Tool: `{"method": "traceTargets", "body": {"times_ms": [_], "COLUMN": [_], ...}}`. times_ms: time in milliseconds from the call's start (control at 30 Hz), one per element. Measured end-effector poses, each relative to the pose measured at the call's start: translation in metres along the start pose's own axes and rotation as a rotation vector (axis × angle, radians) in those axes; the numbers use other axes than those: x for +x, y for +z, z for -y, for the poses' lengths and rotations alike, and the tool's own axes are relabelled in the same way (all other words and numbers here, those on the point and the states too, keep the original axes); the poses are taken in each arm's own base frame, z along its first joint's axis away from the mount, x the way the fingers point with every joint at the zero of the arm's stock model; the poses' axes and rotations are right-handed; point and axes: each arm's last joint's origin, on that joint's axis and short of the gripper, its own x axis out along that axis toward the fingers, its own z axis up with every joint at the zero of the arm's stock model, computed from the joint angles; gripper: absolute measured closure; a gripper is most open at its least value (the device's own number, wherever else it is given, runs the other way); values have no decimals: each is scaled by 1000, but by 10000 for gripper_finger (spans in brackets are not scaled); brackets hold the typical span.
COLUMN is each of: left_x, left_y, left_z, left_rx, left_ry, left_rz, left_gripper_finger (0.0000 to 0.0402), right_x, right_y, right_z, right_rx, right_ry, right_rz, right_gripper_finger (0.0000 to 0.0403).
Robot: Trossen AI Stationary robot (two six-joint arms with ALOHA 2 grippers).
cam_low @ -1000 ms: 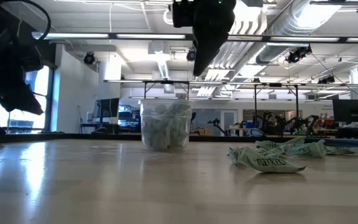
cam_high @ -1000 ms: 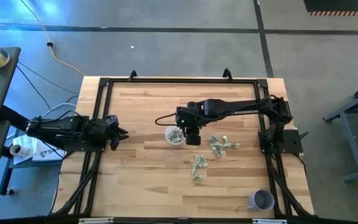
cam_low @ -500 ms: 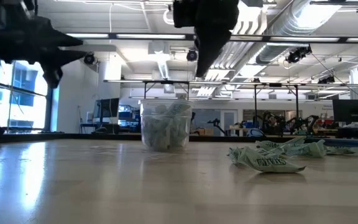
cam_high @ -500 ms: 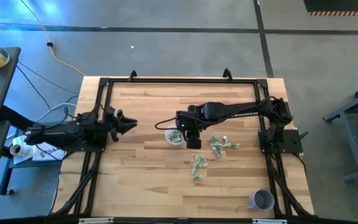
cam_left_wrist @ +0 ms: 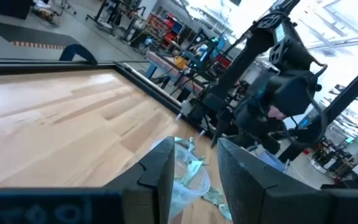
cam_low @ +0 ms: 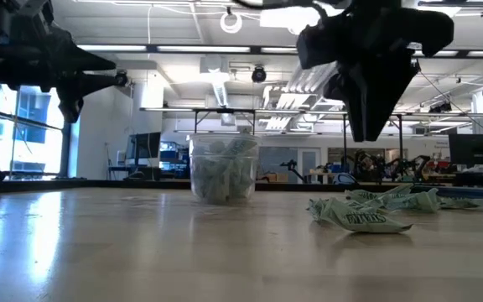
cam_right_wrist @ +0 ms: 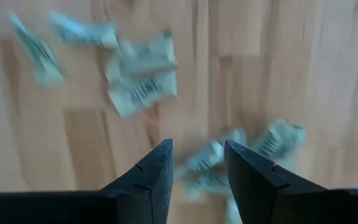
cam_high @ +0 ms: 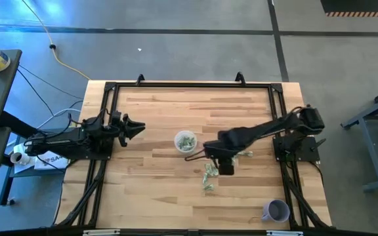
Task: Pick and place Stevia / Truvia into bins
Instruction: Put the white stevia packet into the transparent container
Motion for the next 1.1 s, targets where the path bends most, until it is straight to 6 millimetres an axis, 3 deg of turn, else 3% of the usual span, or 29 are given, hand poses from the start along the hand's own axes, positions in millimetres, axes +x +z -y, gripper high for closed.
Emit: {"method": "traceTargets", "body": {"times_ms": [100,233,400,500,633,733,867,1000,1100], "left_x": [0,-1,-2,-2,-2,-2,-2,-1,-1], "left_y": [-1,-4,-12,-14,-15,-15,-15,-16,-16], "left_z": [2,9,14,15,15,15,15,15,14], "left_rx": [-2,-7,-5,-4,-3,-3,-3,-2,-2], "left_ry": [-14,-72,-147,-178,-185,-184,-183,-181,-179], "left_rz": [-3,-26,-122,-162,-173,-175,-176,-179,-183], "left_gripper_finger": [245,245,245,245,245,245,245,245,245], "right_x": [2,22,47,49,51,38,17,2,-2], "right_y": [-8,-15,-26,-26,-35,-38,-39,-47,-51], "right_z": [-7,-15,-21,-31,-40,-39,-24,19,45], "right_rx": [35,34,307,419,463,506,541,639,568], "right_ry": [5,40,133,145,27,-75,-196,-221,-155], "right_rz": [92,123,81,141,163,172,178,127,146], "right_gripper_finger": [267,267,248,222,185,162,153,158,159]}}
